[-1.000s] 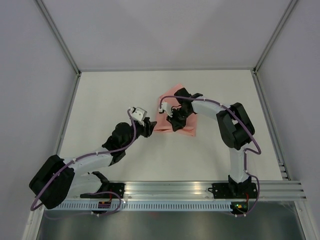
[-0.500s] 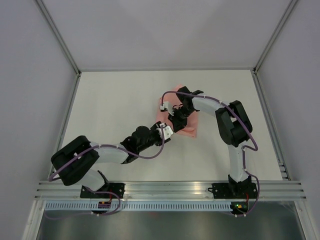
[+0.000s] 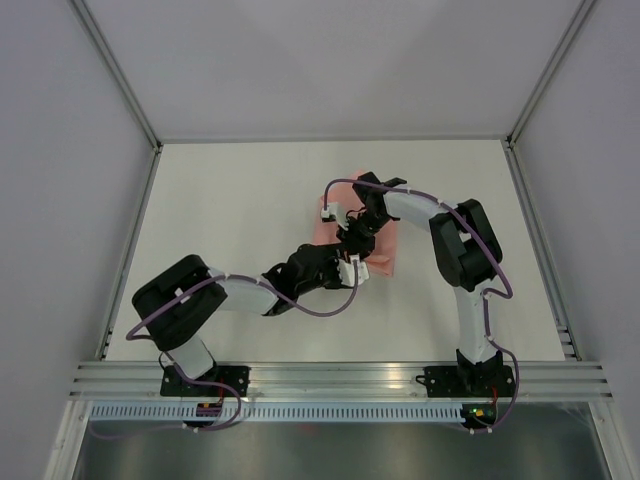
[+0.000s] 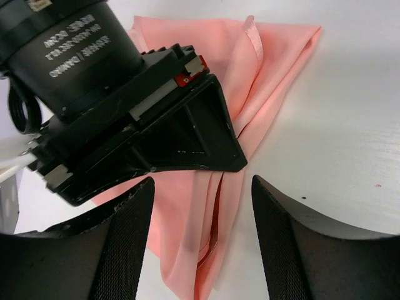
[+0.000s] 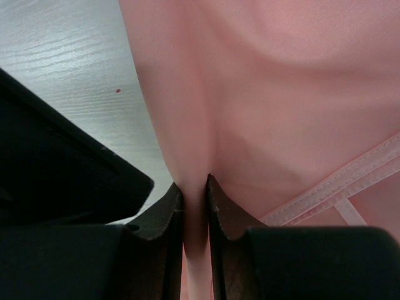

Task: Fold the napkin, place the utensils inside, and roll it up
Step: Roll the napkin at the center of the board.

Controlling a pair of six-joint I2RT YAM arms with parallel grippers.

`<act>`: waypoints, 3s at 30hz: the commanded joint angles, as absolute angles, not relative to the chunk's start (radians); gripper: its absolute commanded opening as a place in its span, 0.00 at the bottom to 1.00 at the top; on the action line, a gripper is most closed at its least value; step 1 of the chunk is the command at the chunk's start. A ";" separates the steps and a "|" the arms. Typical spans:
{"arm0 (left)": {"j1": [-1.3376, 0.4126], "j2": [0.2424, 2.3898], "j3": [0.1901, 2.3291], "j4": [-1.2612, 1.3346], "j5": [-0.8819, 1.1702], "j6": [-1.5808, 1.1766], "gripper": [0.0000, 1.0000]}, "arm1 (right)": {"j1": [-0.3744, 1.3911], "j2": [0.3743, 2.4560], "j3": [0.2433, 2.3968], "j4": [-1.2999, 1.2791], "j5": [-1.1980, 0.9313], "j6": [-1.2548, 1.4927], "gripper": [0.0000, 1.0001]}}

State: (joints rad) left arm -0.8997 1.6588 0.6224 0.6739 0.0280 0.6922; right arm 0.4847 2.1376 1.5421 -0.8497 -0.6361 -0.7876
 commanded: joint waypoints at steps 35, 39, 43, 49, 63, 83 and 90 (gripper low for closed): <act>-0.877 1.819 0.785 0.315 0.051 1.063 0.59 | 0.459 2.255 1.535 -0.957 -0.577 -0.861 0.10; -0.877 1.838 0.808 0.285 0.044 1.071 0.50 | 0.459 2.255 1.537 -0.960 -0.577 -0.861 0.10; -0.877 1.851 0.828 0.264 0.031 1.068 0.41 | 0.457 2.253 1.540 -0.965 -0.577 -0.862 0.10; -0.879 1.862 0.851 0.224 0.043 1.054 0.21 | 0.454 2.256 1.542 -0.968 -0.583 -0.864 0.10; -0.882 1.875 1.032 -0.077 0.101 0.884 0.02 | 0.437 2.218 1.520 -0.919 -0.588 -0.838 0.30; -0.896 1.908 1.166 -0.293 0.155 0.703 0.02 | 0.261 1.961 1.419 -0.766 -0.633 -0.683 0.60; -0.887 1.951 1.226 -0.377 0.227 0.638 0.02 | 0.144 1.800 1.315 -0.651 -0.702 -0.637 0.60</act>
State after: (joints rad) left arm -0.8883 1.9099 1.1946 -0.2726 0.1417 0.7238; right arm 0.1837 1.9121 1.3575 -0.7399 -0.6369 -0.6609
